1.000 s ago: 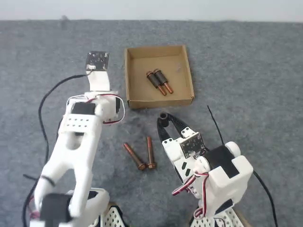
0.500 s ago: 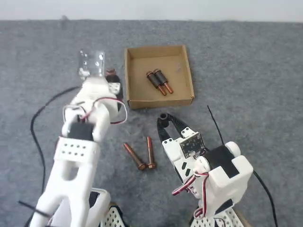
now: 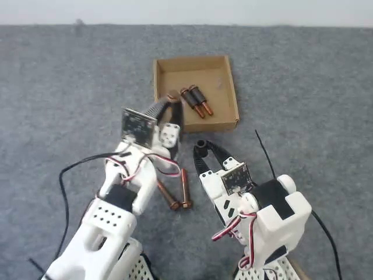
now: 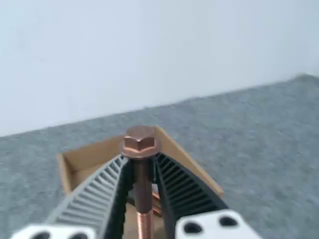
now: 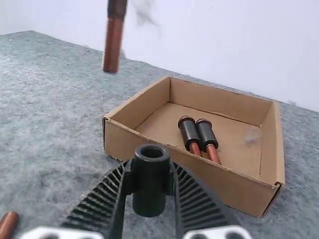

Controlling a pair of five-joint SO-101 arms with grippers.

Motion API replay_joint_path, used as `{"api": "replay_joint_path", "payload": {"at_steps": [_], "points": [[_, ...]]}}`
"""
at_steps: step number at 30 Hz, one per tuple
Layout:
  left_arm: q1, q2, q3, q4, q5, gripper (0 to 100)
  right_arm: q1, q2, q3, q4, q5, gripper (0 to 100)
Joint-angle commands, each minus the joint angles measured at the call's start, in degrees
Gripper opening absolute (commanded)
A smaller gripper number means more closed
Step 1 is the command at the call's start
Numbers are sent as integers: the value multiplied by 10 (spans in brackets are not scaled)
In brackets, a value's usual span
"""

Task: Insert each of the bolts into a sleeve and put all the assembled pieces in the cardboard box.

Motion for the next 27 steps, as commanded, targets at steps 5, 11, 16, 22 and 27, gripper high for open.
{"api": "replay_joint_path", "payload": {"at_steps": [5,11,16,22,27], "points": [[53,-83,-49,107,77,11,2,0,13,0,10,6],[53,-91,-50,121,157,11,3,0,13,0,7,6],[54,-91,-77,122,146,11,1,0,13,0,8,6],[55,-76,-97,121,144,11,1,0,13,0,8,6],[55,-15,-100,120,136,12,2,0,13,-4,9,6]]}}
